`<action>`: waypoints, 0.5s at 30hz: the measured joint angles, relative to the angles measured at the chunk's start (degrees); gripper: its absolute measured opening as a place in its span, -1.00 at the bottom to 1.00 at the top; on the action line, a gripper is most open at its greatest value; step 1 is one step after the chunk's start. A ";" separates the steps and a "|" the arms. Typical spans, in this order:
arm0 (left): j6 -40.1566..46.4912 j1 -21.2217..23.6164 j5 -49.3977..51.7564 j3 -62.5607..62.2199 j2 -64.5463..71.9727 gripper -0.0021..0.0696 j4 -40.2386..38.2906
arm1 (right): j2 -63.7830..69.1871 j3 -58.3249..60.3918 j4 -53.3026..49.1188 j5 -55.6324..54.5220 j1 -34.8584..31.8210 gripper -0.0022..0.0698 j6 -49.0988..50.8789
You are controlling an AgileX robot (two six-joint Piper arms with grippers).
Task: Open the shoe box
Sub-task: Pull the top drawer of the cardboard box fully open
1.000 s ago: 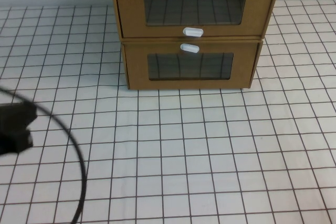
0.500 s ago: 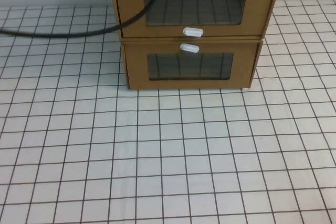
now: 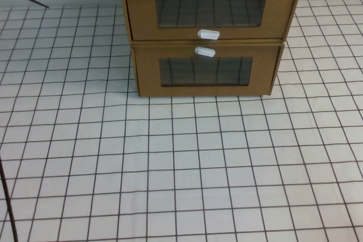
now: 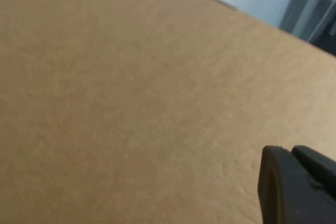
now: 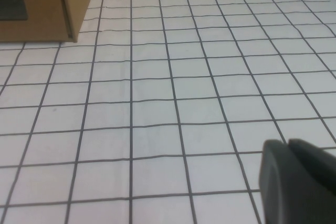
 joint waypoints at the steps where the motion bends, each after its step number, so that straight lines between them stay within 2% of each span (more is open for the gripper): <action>1: 0.23 -0.10 0.00 -0.27 0.91 -0.95 -0.25 | 0.00 0.00 0.00 0.00 0.00 -0.98 0.00; 15: 3.06 -2.94 -1.19 -0.44 6.12 -0.95 -1.83 | 0.00 0.00 0.00 0.00 0.00 -0.98 0.00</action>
